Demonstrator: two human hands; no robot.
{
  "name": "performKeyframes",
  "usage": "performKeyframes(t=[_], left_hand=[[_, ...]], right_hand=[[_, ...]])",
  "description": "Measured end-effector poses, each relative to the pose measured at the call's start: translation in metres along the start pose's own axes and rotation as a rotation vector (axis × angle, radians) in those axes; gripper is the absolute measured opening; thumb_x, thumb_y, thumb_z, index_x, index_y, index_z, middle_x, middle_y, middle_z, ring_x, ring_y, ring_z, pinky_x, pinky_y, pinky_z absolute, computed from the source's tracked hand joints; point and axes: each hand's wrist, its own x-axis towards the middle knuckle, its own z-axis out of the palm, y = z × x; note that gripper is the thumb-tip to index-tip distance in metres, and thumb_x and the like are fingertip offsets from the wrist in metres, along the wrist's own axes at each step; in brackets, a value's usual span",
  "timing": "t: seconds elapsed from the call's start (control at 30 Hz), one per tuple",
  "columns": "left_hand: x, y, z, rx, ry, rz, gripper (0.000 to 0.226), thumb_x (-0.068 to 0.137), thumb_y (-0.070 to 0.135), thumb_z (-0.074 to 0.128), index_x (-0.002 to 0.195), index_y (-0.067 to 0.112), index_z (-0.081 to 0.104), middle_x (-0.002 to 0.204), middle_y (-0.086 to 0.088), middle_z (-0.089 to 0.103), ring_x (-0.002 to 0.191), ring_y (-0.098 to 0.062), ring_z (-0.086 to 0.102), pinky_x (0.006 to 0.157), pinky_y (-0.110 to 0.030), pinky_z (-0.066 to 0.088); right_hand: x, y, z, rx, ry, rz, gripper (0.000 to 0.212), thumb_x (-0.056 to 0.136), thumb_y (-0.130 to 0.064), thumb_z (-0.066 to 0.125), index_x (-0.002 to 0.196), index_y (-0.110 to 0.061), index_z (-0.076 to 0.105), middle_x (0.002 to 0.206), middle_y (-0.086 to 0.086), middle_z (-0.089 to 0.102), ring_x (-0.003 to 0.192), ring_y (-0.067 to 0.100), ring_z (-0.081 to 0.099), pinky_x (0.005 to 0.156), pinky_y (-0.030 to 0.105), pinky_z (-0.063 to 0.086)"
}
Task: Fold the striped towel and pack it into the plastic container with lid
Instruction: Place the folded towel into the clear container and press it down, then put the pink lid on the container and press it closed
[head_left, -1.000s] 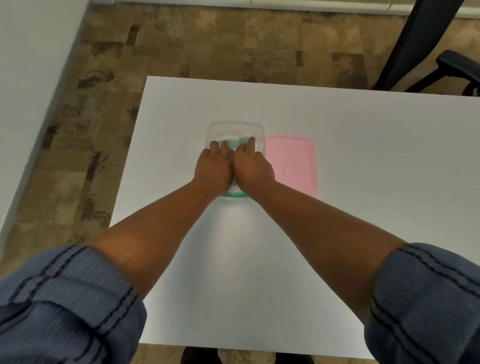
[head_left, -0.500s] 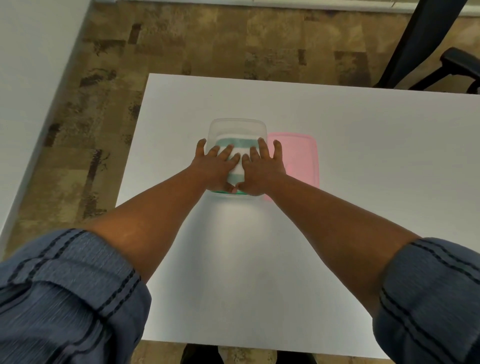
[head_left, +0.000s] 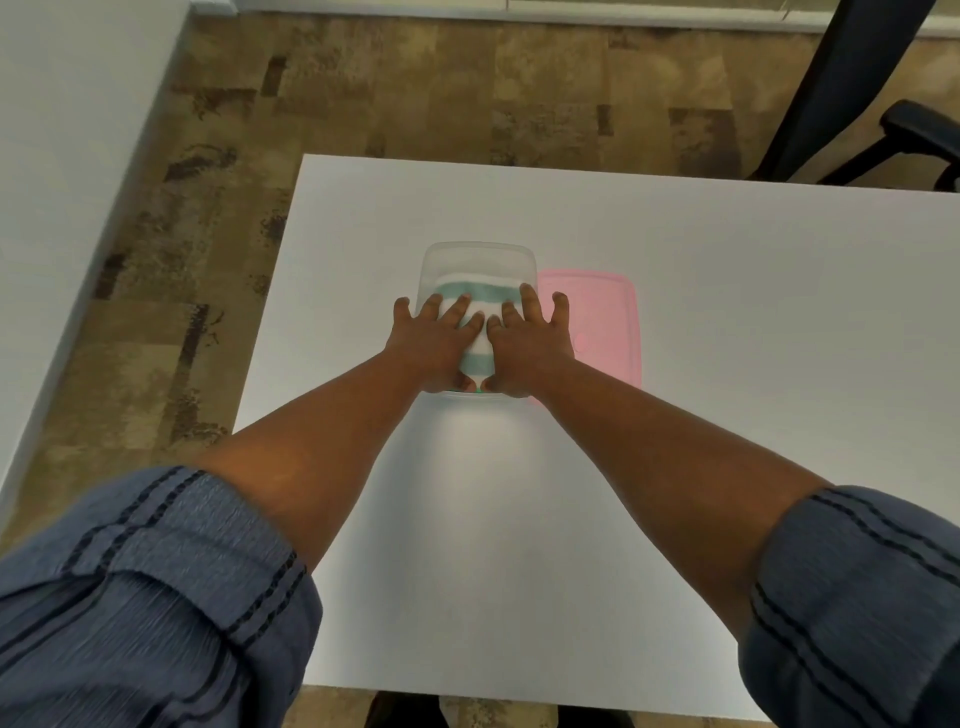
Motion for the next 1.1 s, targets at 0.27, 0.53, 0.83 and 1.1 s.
performKeyframes(t=[0.27, 0.53, 0.83, 1.1], left_hand=[[-0.006, -0.003, -0.008, -0.129, 0.031, 0.007, 0.108, 0.076, 0.079, 0.056, 0.158, 0.031, 0.006, 0.169, -0.003, -0.003, 0.154, -0.034, -0.003, 0.118, -0.062, 0.008], [-0.021, 0.027, -0.035, -0.447, 0.198, -0.02, 0.076, 0.092, 0.055, 0.056, 0.156, 0.026, 0.027, 0.166, -0.003, 0.018, 0.153, -0.03, 0.011, 0.121, -0.049, 0.012], [-0.017, 0.12, -0.062, -0.731, 0.447, 0.125, 0.044, 0.099, 0.016, 0.053, 0.143, 0.009, 0.052, 0.154, -0.009, 0.045, 0.142, -0.027, 0.042, 0.119, -0.035, 0.028], [0.004, 0.171, -0.052, -0.747, 0.024, 0.025, 0.044, 0.099, 0.013, 0.049, 0.141, -0.001, 0.047, 0.153, -0.021, 0.038, 0.14, -0.037, 0.038, 0.116, -0.042, 0.032]], right_hand=[[-0.011, 0.01, -0.001, 0.12, 0.129, -0.074, 0.08, 0.083, -0.072, 0.055, 0.148, -0.026, 0.041, 0.163, 0.001, 0.031, 0.156, 0.028, 0.005, 0.117, 0.061, 0.005], [-0.046, 0.032, 0.013, 0.572, 0.464, 0.038, 0.044, 0.1, -0.02, 0.044, 0.143, -0.015, 0.052, 0.156, 0.006, 0.044, 0.146, 0.029, 0.034, 0.11, 0.05, 0.026], [-0.068, 0.082, 0.039, 0.853, 0.413, 0.571, 0.042, 0.096, -0.011, 0.049, 0.138, -0.011, 0.053, 0.14, 0.014, 0.054, 0.124, 0.036, 0.053, 0.103, 0.047, 0.042], [-0.069, 0.11, 0.071, 0.937, 0.265, 0.669, 0.026, 0.092, -0.011, 0.054, 0.116, -0.002, 0.055, 0.123, 0.018, 0.054, 0.106, 0.038, 0.061, 0.086, 0.038, 0.048]])
